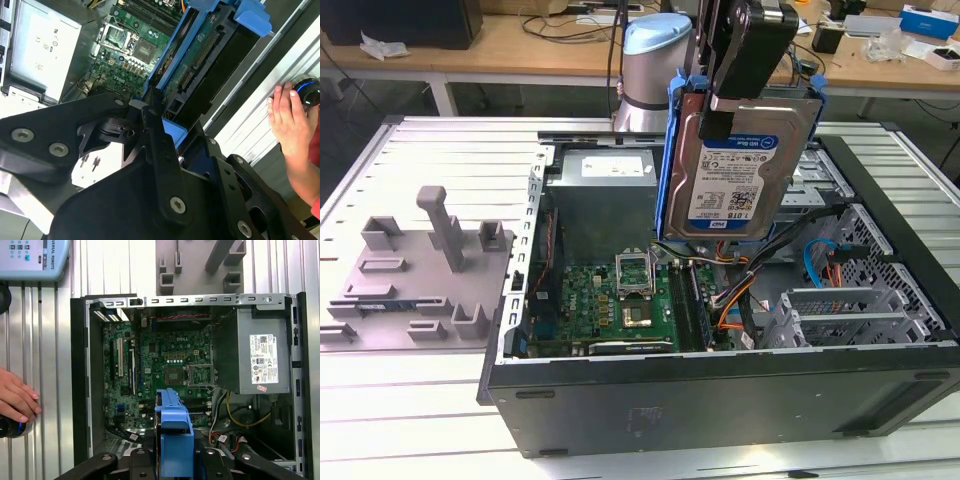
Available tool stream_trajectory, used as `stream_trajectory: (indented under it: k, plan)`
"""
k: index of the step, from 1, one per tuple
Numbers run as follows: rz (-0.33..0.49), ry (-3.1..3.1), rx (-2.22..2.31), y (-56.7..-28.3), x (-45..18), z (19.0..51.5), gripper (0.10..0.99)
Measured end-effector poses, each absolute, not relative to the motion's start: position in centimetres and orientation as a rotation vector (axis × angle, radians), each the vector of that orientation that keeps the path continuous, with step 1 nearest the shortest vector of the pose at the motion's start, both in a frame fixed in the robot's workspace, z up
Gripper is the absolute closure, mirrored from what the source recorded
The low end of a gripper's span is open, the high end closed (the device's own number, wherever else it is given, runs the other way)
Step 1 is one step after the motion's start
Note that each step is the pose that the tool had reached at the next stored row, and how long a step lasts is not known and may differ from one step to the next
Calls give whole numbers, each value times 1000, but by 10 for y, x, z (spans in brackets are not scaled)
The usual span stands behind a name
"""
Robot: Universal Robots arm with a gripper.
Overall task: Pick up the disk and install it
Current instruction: 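Insert the disk into the insertion slot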
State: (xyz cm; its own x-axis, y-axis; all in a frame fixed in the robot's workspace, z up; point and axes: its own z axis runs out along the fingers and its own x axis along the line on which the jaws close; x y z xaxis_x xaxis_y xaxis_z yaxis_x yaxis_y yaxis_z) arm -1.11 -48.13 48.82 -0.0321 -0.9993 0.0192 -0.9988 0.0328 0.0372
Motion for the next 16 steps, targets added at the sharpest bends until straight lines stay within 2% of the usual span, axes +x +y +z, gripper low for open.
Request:
stream_trajectory:
  k: [16]
  plan:
    - [-21,-2229,2158,-489,-11,488,722]
